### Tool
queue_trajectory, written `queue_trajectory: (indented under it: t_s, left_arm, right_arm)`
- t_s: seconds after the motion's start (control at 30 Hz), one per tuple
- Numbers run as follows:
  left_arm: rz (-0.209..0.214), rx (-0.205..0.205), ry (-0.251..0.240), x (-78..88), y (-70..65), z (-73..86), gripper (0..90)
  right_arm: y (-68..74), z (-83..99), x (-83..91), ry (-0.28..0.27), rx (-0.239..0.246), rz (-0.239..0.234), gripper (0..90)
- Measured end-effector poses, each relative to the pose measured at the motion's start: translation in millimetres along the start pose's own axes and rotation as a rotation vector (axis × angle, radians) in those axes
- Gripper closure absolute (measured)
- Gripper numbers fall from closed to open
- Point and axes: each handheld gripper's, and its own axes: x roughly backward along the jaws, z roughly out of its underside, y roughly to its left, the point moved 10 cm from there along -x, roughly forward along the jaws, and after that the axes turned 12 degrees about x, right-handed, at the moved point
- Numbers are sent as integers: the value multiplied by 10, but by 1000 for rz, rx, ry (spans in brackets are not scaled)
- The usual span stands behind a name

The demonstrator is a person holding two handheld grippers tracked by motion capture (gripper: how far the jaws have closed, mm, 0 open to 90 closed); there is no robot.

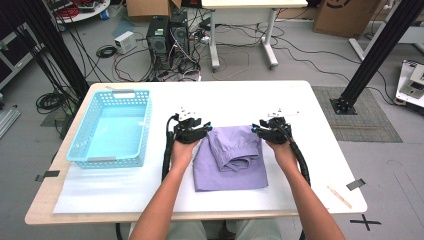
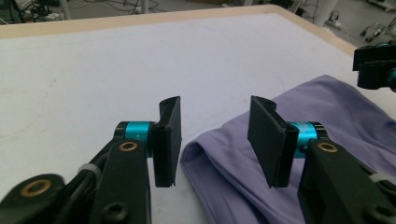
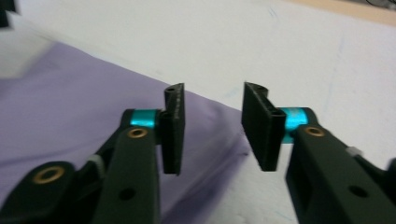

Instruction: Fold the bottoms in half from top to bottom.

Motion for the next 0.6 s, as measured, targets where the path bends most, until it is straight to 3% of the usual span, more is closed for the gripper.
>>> queue_trajectory:
  t_s: [0.17, 0.3, 0.4, 0.6]
  left_arm:
    - [34, 3, -12, 199, 17, 115, 477]
    - [47, 1, -20, 329, 8, 169, 468]
    - [52, 2, -28, 387, -8, 194, 462]
    - [70, 2, -37, 464, -39, 211, 458]
  right_arm:
    - [408, -24, 61, -10, 93, -115, 532]
    - [696, 77, 52, 19, 115, -209, 532]
    - [839, 189, 33, 73, 151, -243, 558]
    - [1033, 332, 82, 107, 180, -274, 589]
